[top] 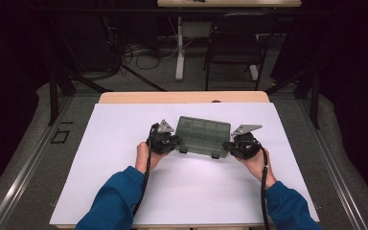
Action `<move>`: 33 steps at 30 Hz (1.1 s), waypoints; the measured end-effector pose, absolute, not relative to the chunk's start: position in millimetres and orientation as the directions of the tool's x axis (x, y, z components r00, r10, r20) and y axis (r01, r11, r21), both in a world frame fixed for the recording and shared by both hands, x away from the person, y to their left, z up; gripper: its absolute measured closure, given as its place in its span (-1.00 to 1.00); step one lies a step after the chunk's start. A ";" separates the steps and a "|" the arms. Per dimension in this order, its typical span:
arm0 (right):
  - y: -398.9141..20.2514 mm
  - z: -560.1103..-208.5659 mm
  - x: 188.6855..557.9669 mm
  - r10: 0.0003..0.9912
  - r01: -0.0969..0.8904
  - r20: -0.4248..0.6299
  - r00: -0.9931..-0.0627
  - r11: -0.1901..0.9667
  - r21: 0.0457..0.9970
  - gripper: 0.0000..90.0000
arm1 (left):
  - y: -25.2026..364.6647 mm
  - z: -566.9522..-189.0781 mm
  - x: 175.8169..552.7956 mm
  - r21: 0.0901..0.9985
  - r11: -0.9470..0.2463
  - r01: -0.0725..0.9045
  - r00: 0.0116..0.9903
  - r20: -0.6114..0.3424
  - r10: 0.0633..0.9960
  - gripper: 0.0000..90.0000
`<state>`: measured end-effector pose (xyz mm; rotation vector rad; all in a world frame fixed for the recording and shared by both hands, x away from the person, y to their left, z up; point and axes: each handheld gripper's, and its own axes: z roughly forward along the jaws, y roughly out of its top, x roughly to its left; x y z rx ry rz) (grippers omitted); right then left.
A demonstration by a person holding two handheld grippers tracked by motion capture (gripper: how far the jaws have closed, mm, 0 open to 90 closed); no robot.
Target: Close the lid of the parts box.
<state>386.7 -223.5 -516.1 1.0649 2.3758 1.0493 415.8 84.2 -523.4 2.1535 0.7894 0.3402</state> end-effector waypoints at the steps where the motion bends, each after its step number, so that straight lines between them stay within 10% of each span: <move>1: -222.7 -516.5 386.7 0.744 0.495 -0.007 -0.668 0.450 0.743 0.90 | 84.1 -523.5 415.4 0.765 -0.484 0.425 0.768 -0.021 0.641 0.76; 4: -221.1 -516.6 387.2 0.745 0.495 -0.007 -0.667 0.451 0.743 0.88 | 84.0 -522.4 414.6 0.761 -0.492 0.423 0.763 -0.006 0.646 0.73; 15: -227.1 -502.4 365.5 0.730 0.497 0.025 -0.683 0.439 0.748 -0.66 | 117.4 -507.7 378.6 0.776 -0.479 0.410 0.744 0.019 0.668 -0.61; 33: -246.2 -511.7 300.7 0.733 0.443 0.000 -0.680 0.411 0.797 -0.98 | 158.1 -520.6 306.7 0.742 -0.517 0.427 0.718 0.070 0.693 -1.00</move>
